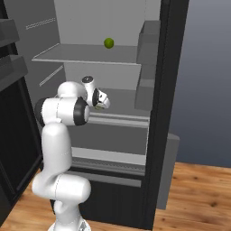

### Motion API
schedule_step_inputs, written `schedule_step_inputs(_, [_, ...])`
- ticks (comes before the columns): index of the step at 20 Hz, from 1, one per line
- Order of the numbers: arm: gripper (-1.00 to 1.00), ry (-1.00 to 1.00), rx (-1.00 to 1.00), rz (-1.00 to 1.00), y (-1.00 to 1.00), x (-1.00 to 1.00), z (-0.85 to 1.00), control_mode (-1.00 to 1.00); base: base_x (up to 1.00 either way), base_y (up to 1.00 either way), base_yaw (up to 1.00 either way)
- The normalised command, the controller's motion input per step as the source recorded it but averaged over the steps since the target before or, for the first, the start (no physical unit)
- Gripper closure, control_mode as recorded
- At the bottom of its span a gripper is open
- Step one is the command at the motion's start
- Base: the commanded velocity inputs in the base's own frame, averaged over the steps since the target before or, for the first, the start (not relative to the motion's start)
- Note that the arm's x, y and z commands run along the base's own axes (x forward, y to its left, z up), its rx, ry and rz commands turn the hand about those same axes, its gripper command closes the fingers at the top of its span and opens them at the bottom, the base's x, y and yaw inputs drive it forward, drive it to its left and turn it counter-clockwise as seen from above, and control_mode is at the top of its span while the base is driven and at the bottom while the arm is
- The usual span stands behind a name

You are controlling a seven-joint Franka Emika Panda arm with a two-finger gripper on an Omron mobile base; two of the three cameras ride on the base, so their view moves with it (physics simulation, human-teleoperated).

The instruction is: Take the lemon wedge from the fridge and place it on the plate with fish on the dining counter.

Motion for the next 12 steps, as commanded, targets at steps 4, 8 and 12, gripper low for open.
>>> schedule_step_inputs(4, [1.00,0.00,0.00,0.00,0.00,0.00,0.00,-1.00,0.00,0.00,0.00])
schedule_step_inputs(8, [1.00,0.00,0.00,0.00,0.00,0.00,0.00,-1.00,0.00,0.00,0.00])
schedule_step_inputs(12, [1.00,-0.02,0.00,0.00,0.00,-0.05,0.01,-1.00,0.00,0.00,0.00])
